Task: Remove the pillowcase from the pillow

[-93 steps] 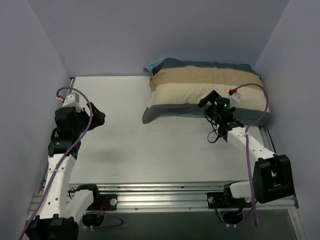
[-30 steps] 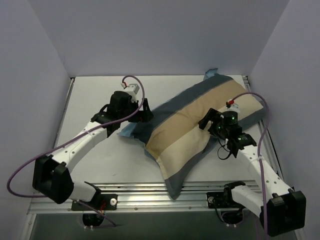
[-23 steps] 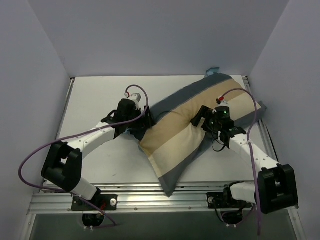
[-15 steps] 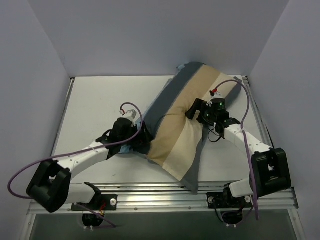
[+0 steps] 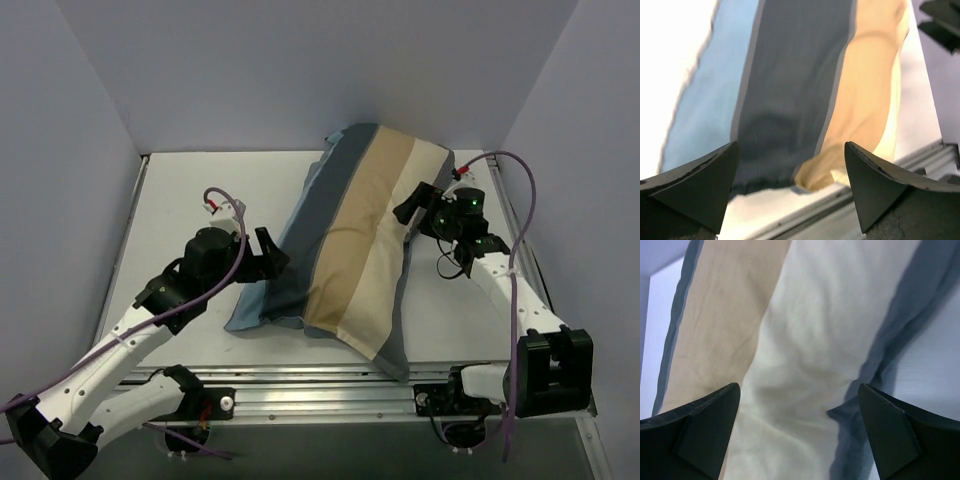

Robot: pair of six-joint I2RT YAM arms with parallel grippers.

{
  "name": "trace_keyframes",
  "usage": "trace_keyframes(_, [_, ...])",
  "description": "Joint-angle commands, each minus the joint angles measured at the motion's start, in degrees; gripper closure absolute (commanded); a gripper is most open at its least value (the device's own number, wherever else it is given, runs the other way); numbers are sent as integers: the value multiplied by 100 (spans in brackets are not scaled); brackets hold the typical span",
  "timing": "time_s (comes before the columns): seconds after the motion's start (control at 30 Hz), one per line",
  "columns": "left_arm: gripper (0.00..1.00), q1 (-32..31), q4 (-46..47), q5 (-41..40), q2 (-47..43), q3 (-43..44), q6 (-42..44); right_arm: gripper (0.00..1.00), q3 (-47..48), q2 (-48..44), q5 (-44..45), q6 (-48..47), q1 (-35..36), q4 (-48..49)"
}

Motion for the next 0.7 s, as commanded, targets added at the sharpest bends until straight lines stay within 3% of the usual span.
trace_keyframes(0.0, [6, 141, -419, -535, 581, 853, 638, 0, -10, -281, -201, 108, -396, -54])
trace_keyframes(0.23, [6, 651, 230, 247, 2446, 1935, 1088, 0, -238, 297, -763, 555, -458, 631])
trace_keyframes(0.37, [6, 730, 503, 458, 3351, 2235, 1167, 0, -475, 896, -1290, 863, -458, 1516])
trace_keyframes(0.6, [5, 739, 1022, 739, 4117, 1692, 957, 0, -933, 1801, -1939, 926, -397, 2599])
trace_keyframes(0.67, [5, 730, 1171, 757, 4179, 1533, 922, 10, -1012, 1969, -2151, 899, -336, 2915])
